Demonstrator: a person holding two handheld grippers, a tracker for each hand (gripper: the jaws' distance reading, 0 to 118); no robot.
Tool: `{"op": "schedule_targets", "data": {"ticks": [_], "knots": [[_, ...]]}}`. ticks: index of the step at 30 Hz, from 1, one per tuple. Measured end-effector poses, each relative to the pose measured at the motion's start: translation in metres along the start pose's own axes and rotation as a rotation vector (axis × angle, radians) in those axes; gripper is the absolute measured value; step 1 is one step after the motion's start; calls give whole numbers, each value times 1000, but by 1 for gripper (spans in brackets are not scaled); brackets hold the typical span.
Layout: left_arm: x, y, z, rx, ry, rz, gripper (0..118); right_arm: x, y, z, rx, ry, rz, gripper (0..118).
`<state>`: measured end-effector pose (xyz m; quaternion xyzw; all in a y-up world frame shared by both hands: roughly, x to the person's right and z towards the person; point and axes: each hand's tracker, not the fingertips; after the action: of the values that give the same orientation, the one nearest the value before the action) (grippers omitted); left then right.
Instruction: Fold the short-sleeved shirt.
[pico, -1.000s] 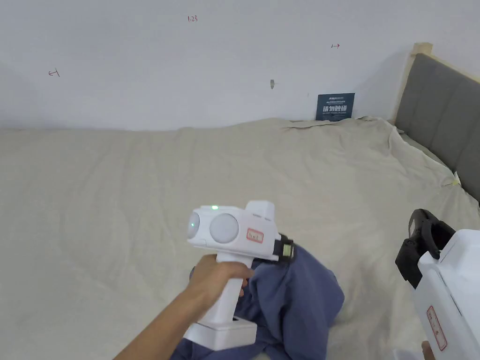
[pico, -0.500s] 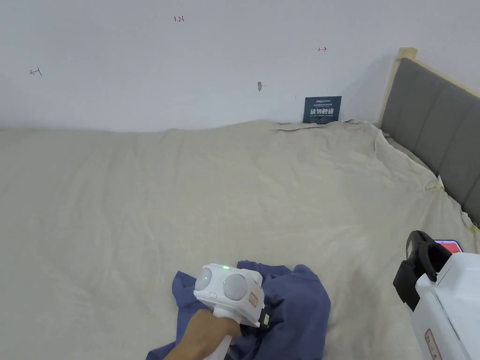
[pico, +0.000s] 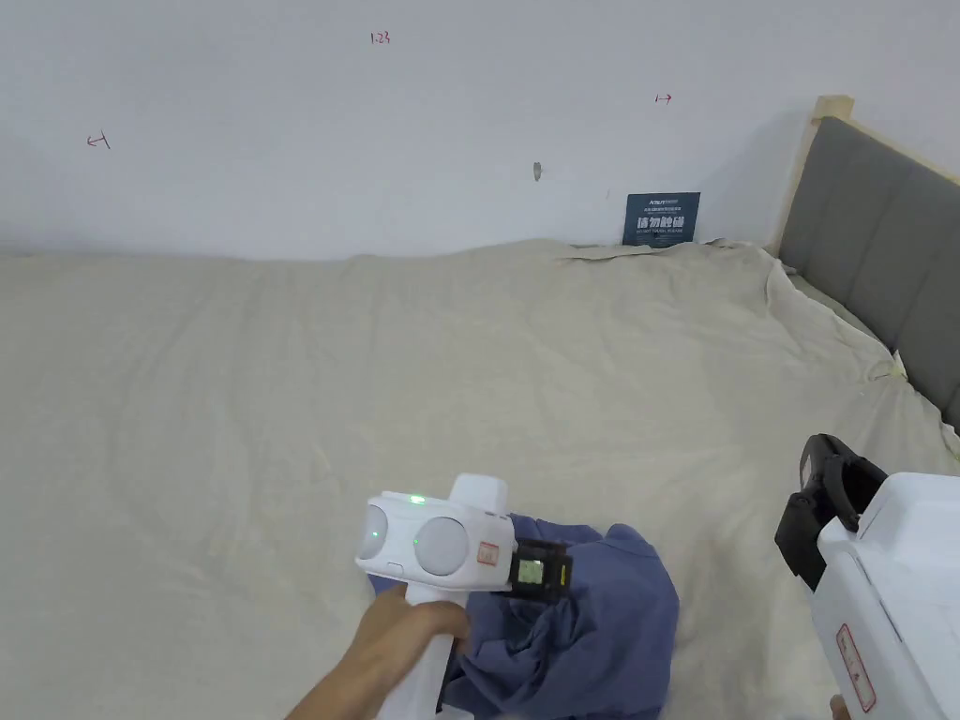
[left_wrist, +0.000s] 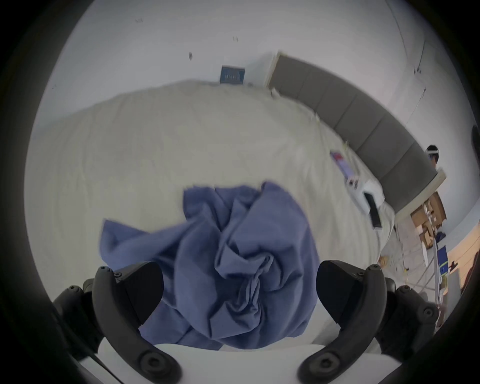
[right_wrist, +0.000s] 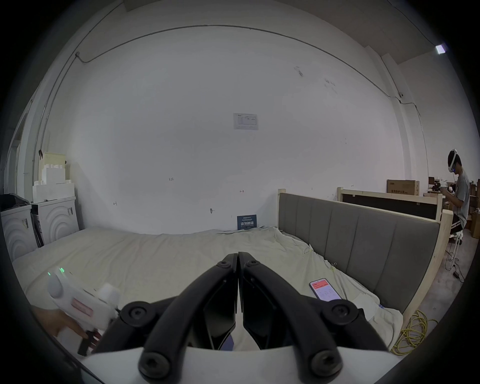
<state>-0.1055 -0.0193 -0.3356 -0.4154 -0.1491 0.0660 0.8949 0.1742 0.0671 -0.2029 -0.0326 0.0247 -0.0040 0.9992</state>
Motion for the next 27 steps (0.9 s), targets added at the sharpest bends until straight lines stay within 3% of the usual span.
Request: {"op": "schedule_targets", "data": {"ticks": [6,14,17,20,24,27], "knots": [[-17,7,78,271,71,11,118,-15,8,5,15,20,6,1],[-30,-30,141,652,379,-65,118,-30,9,6,24,35,14,1],[-33,-49,150,746,498,-102,112,-33,9,7,25,39,16,1],[-38,-67,155,806,567,-136,86,-31,7,5,27,42,19,1],[-47,-81,161,825,593,-111,23,-32,6,5,29,46,22,1],[-53,-88,164,840,593,-84,0,-33,6,5,30,48,23,1]]}}
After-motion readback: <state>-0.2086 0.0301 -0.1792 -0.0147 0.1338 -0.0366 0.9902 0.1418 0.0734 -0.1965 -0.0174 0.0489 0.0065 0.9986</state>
